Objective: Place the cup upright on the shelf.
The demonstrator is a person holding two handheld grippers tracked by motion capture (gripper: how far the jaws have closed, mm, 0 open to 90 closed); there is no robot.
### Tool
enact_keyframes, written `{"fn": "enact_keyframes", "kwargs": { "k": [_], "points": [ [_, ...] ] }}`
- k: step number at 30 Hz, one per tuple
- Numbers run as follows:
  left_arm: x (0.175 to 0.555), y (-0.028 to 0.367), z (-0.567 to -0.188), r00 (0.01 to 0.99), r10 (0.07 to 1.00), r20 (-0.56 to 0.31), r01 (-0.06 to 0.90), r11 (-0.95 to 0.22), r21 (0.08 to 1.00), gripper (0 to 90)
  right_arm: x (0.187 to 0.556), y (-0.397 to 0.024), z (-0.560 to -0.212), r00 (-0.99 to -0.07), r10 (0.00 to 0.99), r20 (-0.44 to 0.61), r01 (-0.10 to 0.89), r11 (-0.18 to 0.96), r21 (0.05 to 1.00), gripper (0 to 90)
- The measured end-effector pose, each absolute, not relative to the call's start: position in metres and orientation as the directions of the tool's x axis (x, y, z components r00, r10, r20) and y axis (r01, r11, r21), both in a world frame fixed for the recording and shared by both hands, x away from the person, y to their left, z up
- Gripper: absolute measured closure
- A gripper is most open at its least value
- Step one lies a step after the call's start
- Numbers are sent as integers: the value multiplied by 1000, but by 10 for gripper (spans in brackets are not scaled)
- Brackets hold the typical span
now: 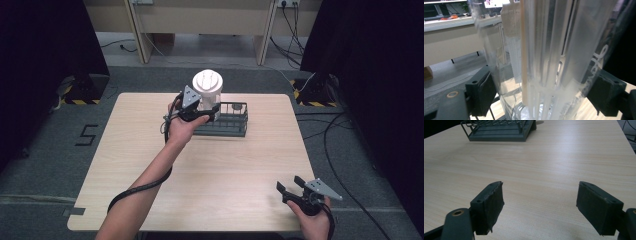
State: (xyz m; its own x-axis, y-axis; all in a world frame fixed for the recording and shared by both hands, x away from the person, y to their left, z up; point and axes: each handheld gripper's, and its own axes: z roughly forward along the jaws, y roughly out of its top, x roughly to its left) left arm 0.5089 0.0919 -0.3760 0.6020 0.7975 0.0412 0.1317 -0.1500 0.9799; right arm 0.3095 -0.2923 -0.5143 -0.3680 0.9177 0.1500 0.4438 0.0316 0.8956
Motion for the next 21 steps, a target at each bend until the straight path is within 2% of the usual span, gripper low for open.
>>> {"fn": "enact_keyframes", "kwargs": {
  "k": [21],
  "points": [
    [544, 71, -390, 561, 827, 26, 177, -151, 973, 179, 309, -292, -514, -369, 917, 153, 446, 30, 894, 222]
  ]
}}
